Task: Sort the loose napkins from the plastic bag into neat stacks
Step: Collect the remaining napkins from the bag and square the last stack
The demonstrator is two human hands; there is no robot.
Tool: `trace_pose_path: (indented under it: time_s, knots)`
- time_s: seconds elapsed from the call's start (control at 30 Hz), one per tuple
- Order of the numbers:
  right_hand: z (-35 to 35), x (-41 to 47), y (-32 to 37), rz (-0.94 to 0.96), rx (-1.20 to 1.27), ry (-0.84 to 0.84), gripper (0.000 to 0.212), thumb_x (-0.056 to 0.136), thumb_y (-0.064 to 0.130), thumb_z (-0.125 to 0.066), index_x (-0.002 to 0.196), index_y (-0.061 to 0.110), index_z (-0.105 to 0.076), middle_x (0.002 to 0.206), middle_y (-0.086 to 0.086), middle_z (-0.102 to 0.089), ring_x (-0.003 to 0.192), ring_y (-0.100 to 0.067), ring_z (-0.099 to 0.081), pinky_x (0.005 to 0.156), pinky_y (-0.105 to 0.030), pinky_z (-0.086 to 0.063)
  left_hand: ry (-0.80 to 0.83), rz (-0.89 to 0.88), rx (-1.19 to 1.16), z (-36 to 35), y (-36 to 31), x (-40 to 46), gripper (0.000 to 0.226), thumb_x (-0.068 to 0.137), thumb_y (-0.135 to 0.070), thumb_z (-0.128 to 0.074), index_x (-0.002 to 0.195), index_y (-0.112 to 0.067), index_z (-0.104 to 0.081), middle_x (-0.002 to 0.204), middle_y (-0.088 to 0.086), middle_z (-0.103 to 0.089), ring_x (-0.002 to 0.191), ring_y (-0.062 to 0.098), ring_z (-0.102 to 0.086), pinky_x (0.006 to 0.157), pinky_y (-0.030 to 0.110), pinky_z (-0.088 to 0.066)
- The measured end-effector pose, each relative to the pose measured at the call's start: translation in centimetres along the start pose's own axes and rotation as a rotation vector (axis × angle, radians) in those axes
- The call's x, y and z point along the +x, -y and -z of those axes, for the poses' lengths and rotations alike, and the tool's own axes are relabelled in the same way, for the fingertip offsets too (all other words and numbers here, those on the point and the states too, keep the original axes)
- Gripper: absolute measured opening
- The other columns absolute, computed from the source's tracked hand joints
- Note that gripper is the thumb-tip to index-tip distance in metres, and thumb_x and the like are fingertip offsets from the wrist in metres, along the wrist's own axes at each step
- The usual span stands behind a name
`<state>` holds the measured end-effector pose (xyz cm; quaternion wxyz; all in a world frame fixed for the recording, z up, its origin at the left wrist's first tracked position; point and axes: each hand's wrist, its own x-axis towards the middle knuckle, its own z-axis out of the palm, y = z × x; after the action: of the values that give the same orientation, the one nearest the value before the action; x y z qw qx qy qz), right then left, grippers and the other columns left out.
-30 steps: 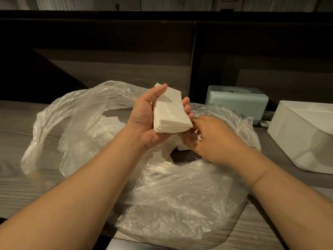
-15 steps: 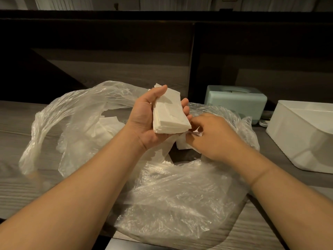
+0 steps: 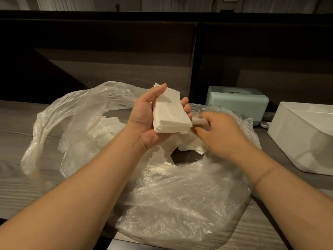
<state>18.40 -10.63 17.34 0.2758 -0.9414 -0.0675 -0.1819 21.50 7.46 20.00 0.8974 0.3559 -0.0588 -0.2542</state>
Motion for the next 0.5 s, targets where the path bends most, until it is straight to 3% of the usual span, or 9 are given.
trace_pose_path:
  time_s: [0.17,0.23,0.33,0.4,0.43,0.5]
  knots:
    - [1.5,0.1,0.6,-0.239,0.54,-0.164,0.008,0.092,0.024,-0.069,0.088,0.018,-0.074,0.087,-0.01,-0.076,0.084,-0.033,-0.071,0.073,-0.048,-0.058,0.011,-0.007,-0.008,0.0,0.1,0.0,0.062,0.079,-0.033,-0.073,0.132,-0.005,-0.056,0.106,0.016,-0.069,0.082,0.028,-0.069,0.081,0.042,-0.061]
    - [2.3,0.1,0.9,-0.338,0.845,-0.17,0.005,0.09,0.02,-0.069,0.091,0.016,-0.072,0.088,-0.008,-0.076,0.085,-0.031,-0.071,0.071,-0.042,-0.057,0.003,0.001,-0.016,0.0,0.1,-0.1,0.058,0.081,-0.031,-0.072,0.13,-0.005,-0.057,0.105,0.016,-0.07,0.082,0.028,-0.069,0.081,0.041,-0.06]
    - [3.8,-0.3,1.4,-0.366,1.232,-0.052,0.022,0.088,0.025,-0.063,0.107,0.015,-0.067,0.093,-0.008,-0.071,0.093,-0.027,-0.066,0.085,-0.043,-0.055,-0.026,-0.005,-0.004,0.0,0.1,0.0,0.052,0.083,-0.028,-0.071,0.128,-0.006,-0.058,0.104,0.016,-0.071,0.081,0.027,-0.069,0.081,0.041,-0.06]
    - [4.7,-0.9,2.0,-0.315,1.415,0.082,0.02,0.094,0.022,-0.053,0.111,0.017,-0.061,0.083,-0.004,-0.076,0.088,-0.023,-0.072,0.079,-0.041,-0.061,-0.041,-0.003,0.049,-0.2,0.1,0.0,0.047,0.084,-0.027,-0.069,0.125,-0.006,-0.06,0.102,0.016,-0.072,0.082,0.027,-0.07,0.082,0.041,-0.06]
    - [5.0,-1.1,2.4,-0.287,1.458,0.128,0.022,0.094,0.021,-0.052,0.114,0.017,-0.059,0.082,-0.005,-0.077,0.084,-0.022,-0.075,0.073,-0.04,-0.062,-0.044,0.006,0.089,-0.3,0.2,-0.1,0.045,0.086,-0.028,-0.068,0.124,-0.006,-0.061,0.102,0.015,-0.073,0.086,0.029,-0.07,0.085,0.042,-0.059]
    - [4.8,-1.3,3.0,-0.271,1.421,0.19,0.034,0.086,0.023,-0.062,0.119,0.015,-0.06,0.098,-0.011,-0.078,0.092,-0.027,-0.076,0.078,-0.045,-0.062,-0.013,0.045,0.191,-0.4,0.4,-0.2,0.046,0.088,-0.034,-0.067,0.125,-0.008,-0.062,0.109,0.015,-0.072,0.099,0.032,-0.069,0.092,0.046,-0.056]
